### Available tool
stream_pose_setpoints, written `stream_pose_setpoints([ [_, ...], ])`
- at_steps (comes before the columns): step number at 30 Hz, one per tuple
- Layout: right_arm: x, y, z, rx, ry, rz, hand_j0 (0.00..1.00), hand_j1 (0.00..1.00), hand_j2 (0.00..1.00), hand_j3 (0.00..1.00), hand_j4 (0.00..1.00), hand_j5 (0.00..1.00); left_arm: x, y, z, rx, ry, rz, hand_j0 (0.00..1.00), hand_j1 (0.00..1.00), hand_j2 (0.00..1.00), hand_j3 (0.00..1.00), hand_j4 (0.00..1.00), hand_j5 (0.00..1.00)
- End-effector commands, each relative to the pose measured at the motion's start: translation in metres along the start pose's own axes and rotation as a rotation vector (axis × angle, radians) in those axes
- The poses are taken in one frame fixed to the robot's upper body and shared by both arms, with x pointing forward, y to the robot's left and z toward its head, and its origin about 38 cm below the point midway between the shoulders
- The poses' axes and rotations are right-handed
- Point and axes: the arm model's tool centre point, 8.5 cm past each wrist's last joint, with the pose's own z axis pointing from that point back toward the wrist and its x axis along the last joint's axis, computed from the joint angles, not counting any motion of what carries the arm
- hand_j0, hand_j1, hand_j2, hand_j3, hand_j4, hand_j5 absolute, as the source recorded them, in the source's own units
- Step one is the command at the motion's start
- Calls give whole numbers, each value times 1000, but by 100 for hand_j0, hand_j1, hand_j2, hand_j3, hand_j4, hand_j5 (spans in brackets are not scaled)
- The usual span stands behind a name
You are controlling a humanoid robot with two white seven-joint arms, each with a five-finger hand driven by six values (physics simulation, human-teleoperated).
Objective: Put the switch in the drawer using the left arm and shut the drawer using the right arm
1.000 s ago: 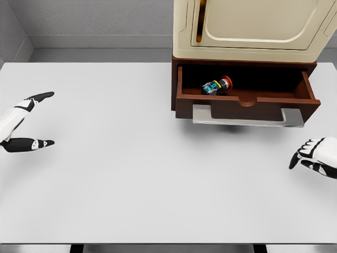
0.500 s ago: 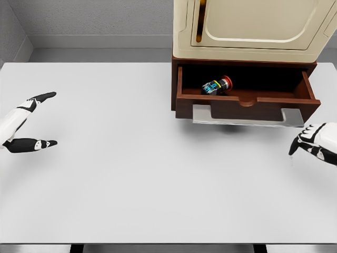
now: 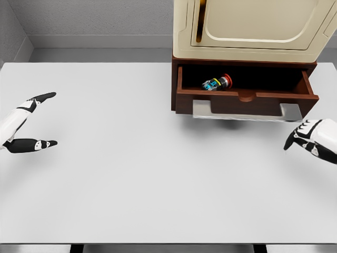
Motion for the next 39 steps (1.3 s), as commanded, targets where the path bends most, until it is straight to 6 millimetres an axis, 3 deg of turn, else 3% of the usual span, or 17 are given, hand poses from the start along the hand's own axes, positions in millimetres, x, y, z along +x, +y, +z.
stream_pose_setpoints([
  [1,1,2,-1,-9,-1,-9,40,40,40,40,40,40,0,1,0,5,-1,7,100,100,100,100,100,100],
  [15,2,-3,-10,-69,-20,-4,40,40,40,40,40,40,-4,0,2,5,9,12,100,100,100,100,100,100],
  [29,1,10,-3,0,-7,10,42,42,42,42,42,42,-9,-2,3,5,23,27,100,100,100,100,100,100],
  [39,2,9,-7,-28,-13,6,42,42,42,42,42,42,-9,-1,3,6,22,26,100,100,100,100,100,100],
])
